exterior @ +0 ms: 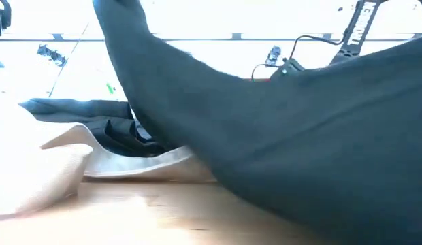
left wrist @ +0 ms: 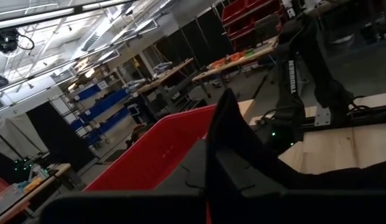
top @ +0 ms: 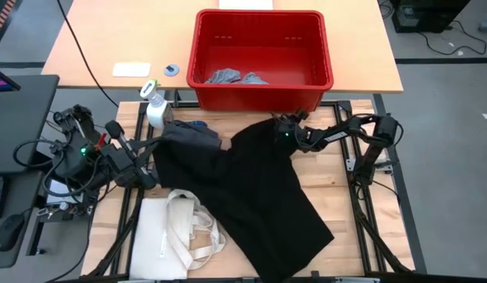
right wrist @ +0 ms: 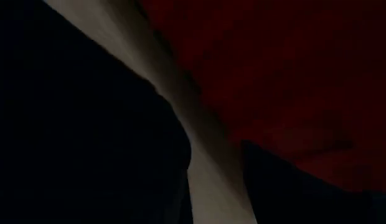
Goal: Fold Laundry from Bin
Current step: Fold the black shirt
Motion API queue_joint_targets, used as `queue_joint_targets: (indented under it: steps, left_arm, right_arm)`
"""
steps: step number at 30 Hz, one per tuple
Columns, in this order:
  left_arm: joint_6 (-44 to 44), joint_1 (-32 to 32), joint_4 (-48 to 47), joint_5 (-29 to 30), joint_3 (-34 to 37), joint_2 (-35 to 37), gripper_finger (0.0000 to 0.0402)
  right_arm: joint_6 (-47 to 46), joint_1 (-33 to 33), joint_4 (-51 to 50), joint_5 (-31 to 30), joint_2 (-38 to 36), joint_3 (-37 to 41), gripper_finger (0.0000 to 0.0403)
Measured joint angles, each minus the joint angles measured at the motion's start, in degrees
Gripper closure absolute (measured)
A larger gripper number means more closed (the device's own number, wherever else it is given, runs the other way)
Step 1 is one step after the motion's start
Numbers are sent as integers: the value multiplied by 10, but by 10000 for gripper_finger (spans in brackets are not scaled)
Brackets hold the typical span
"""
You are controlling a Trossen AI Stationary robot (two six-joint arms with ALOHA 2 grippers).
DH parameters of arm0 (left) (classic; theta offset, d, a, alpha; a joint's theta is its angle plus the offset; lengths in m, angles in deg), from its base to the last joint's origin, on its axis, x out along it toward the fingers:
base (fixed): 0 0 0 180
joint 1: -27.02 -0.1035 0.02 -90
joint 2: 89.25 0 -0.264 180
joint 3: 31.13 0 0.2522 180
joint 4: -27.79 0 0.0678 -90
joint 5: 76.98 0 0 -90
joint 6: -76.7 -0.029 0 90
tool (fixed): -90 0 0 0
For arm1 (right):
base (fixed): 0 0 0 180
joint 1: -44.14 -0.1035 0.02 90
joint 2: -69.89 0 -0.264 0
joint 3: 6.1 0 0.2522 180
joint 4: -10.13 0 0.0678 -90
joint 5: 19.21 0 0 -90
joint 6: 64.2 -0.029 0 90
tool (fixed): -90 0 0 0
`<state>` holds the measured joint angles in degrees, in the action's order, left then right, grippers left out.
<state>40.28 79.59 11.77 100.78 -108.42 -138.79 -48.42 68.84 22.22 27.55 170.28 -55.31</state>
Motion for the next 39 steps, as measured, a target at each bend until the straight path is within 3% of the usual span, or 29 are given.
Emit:
queue_joint_targets:
  steps: [10, 12, 16, 18, 22, 32, 36, 39]
  left_arm:
    - [20, 0, 0, 0, 0, 0, 388]
    - [30, 0, -1, 0, 0, 0, 388]
    - [47, 0, -1, 4, 0, 0, 388]
    - [48, 0, -1, 13, 0, 0, 388]
    - [49, 0, -1, 23, 0, 0, 388]
    - [60, 0, -5, 23, 0, 0, 388]
    - [64, 0, -5, 23, 0, 0, 388]
    - [64, 0, -5, 23, 0, 0, 388]
  right_arm:
    - [61, -124, -20, -63, -136, -3, 243]
    - [31, -155, -87, 8, -172, -3, 243]
    - [-125, -209, -251, 274, -232, -3, 243]
    - [-207, -245, -315, 314, -247, -1, 243]
    - [-314, -353, -396, 314, -248, 23, 245]
    - [-589, -591, -351, 248, -133, 57, 246]
    - [-689, -673, -331, 238, -127, 57, 246]
    - [-756, -728, -333, 263, -147, 49, 246]
